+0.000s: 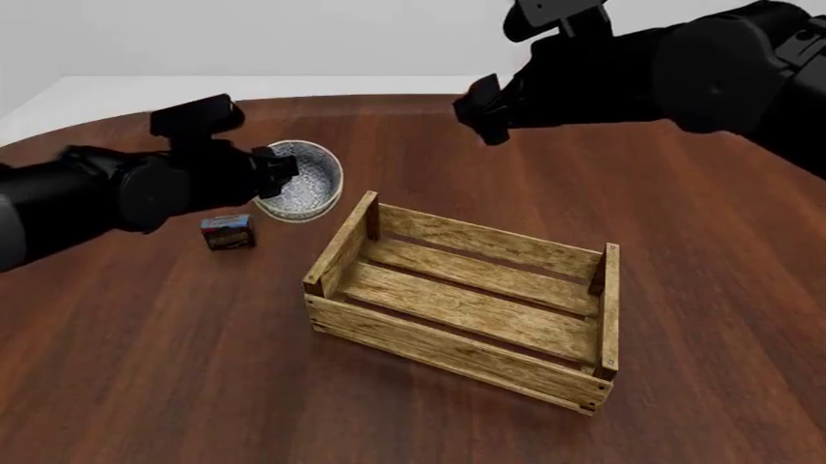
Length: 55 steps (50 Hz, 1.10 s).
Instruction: Stack the right bowl on the left bowl and place them in the tray.
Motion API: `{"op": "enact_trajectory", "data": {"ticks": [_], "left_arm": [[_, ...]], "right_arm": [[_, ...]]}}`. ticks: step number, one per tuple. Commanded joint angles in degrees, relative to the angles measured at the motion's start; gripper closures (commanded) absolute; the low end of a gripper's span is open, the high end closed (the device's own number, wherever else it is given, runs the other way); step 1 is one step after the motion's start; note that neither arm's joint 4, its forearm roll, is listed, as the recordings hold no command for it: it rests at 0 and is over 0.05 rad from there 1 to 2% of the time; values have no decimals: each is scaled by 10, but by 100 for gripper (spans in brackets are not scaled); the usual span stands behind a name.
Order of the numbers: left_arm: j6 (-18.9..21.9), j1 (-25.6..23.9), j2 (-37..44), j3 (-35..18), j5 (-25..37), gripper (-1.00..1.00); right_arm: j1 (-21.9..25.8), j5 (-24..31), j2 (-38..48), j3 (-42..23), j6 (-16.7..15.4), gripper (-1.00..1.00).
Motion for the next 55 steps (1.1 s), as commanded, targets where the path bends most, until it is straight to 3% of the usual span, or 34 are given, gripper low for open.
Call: {"op": "enact_trajectory", "data": {"ticks": [1, 22, 47, 55], "left_arm": [[5, -13, 28, -7, -8, 100], [-14, -89, 71, -38, 4, 100], [1, -135, 149, -145, 69, 100], [-6, -153, 167, -157, 74, 100]], "right_arm": [[7, -5, 2, 10, -1, -100], [9, -7, 4, 12, -3, -100], [7, -7, -1, 13, -3, -100], [7, -6, -2, 13, -4, -100]]}}
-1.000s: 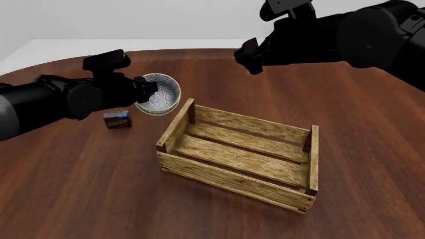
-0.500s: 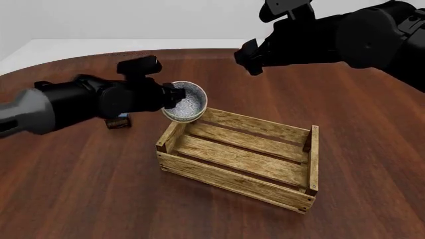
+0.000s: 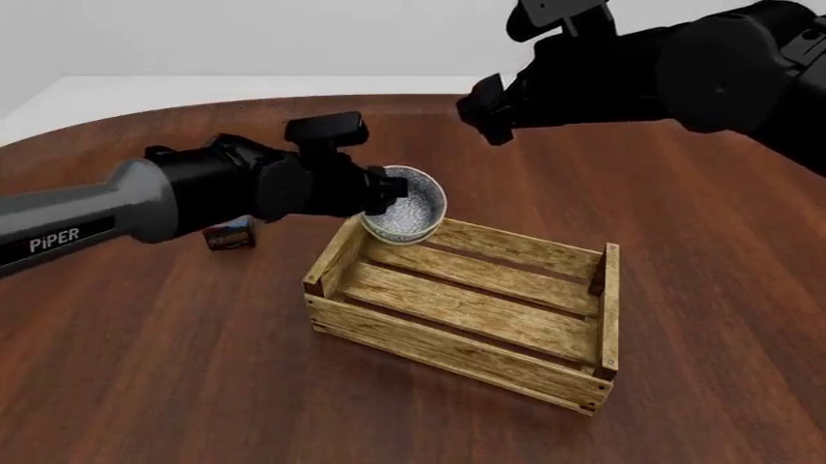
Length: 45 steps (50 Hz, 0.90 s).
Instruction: Stack the right bowl on the left bowl and place them in the tray.
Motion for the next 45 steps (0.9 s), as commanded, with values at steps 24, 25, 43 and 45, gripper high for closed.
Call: {"op": "enact_trajectory", "data": {"ticks": [24, 25, 43, 45], "left_arm": [[-4, -42, 95, -41, -7, 100], [-4, -46, 100, -41, -9, 100], [-12, -57, 142, -50, -19, 100], [-15, -58, 145, -50, -22, 100]], "right_arm": [[10, -6, -4, 12, 4, -100], [11, -6, -4, 12, 5, -100], [12, -7, -3, 15, 1, -100], [10, -7, -3, 15, 1, -100]]}}
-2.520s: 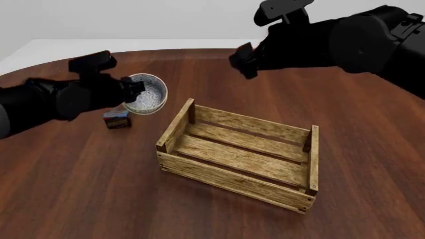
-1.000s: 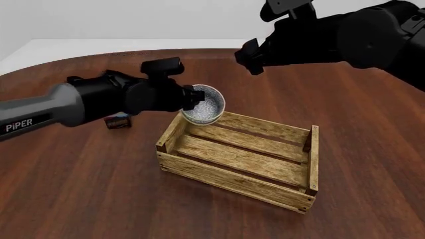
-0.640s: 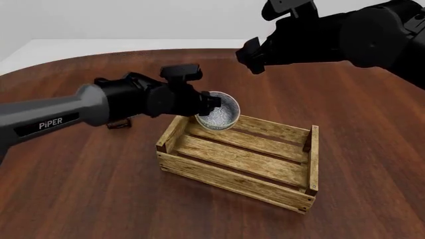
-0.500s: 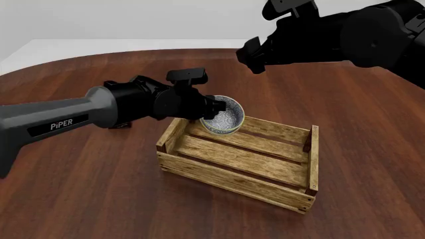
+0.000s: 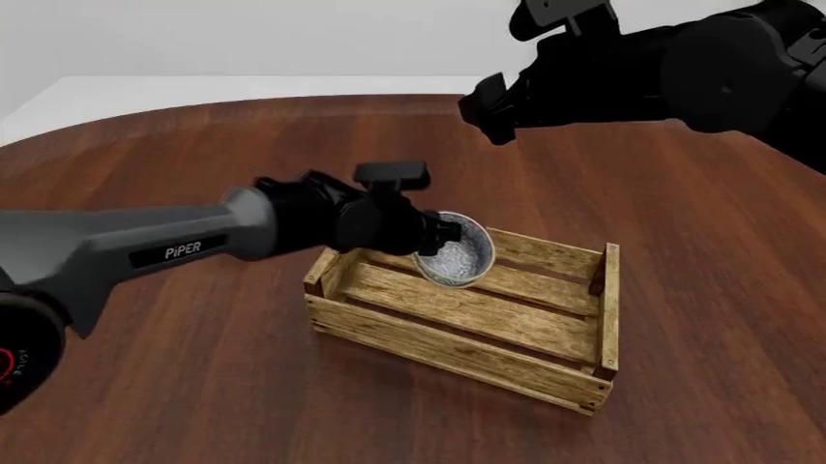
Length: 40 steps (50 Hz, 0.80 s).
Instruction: Stack the right bowl on the left bowl and place them in the tray.
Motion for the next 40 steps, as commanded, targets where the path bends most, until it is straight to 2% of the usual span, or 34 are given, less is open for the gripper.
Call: {"op": "enact_trajectory", "data": {"ticks": [1, 40], "left_arm": [[7, 8, 37, -1, -23, 100], [-20, 2, 90, 22, -60, 100]], "right_arm": [[12, -7, 2, 12, 4, -100], [12, -7, -1, 13, 2, -100]]}}
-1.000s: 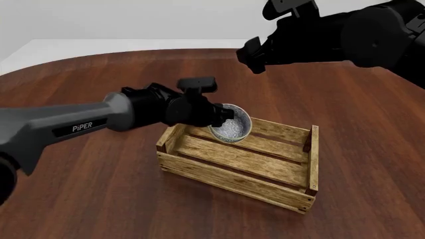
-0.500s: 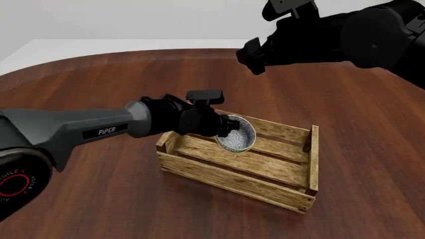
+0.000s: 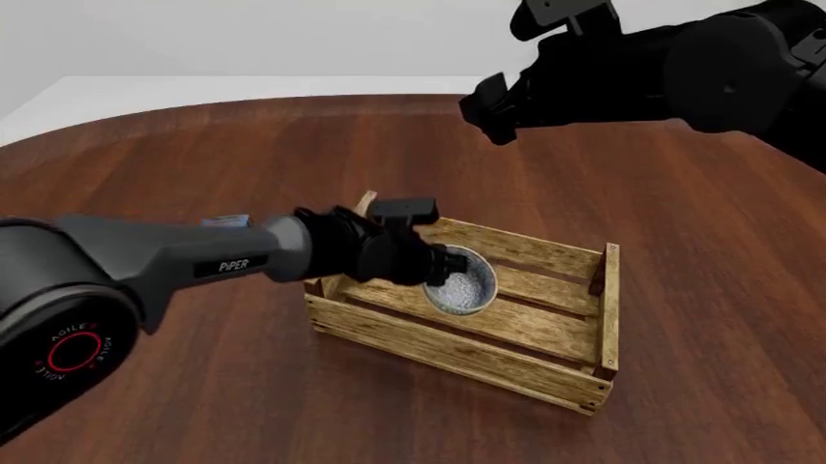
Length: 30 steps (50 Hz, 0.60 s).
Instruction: Stack the right bowl on the left bowl and place them in the tray.
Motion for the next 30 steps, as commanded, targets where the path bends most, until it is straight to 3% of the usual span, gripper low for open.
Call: {"op": "enact_trajectory", "data": {"ticks": [1, 30], "left_arm": [[7, 12, 23, 13, -26, 100], [-16, 3, 30, 42, -51, 100]], "right_arm": [[11, -8, 1, 12, 5, -100], [13, -7, -4, 12, 5, -100]]}}
